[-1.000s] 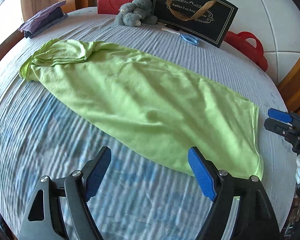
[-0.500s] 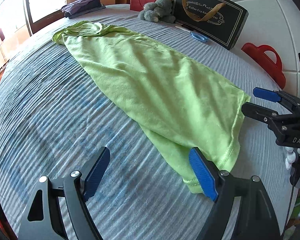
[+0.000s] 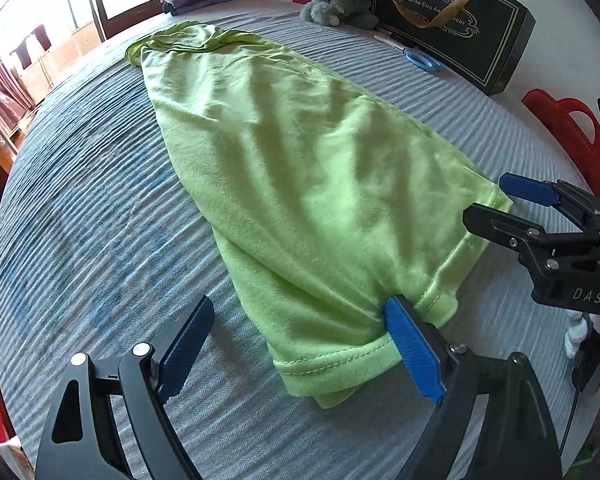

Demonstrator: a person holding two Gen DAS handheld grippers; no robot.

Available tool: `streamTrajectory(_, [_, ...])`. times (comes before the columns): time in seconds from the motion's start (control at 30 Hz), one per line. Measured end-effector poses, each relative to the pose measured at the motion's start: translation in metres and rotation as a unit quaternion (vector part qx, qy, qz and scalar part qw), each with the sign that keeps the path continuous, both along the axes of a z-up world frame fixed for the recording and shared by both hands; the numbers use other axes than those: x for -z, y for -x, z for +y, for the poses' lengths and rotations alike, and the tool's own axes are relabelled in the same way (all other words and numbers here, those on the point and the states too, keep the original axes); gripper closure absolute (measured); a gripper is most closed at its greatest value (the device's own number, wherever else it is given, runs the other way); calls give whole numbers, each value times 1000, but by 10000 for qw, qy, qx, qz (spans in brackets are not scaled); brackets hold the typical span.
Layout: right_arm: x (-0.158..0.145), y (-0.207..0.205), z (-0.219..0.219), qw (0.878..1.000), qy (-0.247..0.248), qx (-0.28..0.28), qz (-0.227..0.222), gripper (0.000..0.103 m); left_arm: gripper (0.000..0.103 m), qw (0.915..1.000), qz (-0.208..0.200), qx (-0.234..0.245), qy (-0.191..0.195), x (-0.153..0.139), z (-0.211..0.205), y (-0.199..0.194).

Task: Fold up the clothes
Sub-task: 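Grasp the strip's hem end with the left gripper while the right gripper grasps beside it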

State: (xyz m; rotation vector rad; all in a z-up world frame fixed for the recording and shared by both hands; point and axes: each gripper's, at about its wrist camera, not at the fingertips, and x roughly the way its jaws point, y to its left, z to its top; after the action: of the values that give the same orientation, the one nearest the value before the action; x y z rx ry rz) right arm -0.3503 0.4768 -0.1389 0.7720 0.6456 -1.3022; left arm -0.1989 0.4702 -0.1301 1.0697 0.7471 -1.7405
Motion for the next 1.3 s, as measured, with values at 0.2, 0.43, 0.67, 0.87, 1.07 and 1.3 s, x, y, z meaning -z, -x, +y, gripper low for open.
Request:
streamTrajectory(0.2, [-1, -15, 2, 9985, 5, -228, 490, 34, 12, 9995, 16, -317, -30, -1, 6, 1])
streamTrajectory(0.43, [-1, -18, 1, 9978, -40, -310, 579, 39, 15, 9991, 38, -423, -27, -3, 18, -5])
streamTrajectory(0.67, [0, -17, 4, 9980, 46, -351, 528, 37, 15, 9989, 136, -446, -1, -6, 18, -13])
streamTrajectory(0.87, [1, -17, 4, 9978, 17, -416, 508, 36, 15, 9989, 22, -455, 116, -6, 21, -6])
streamTrajectory(1.07, [2, -21, -1, 9974, -128, -420, 573, 30, 33, 9992, 140, -153, 353, -13, 28, 0])
streamTrajectory(1.3, [-4, -32, 0, 9978, -308, -341, 476, 78, 84, 9984, 512, 84, 220, -15, 19, -1])
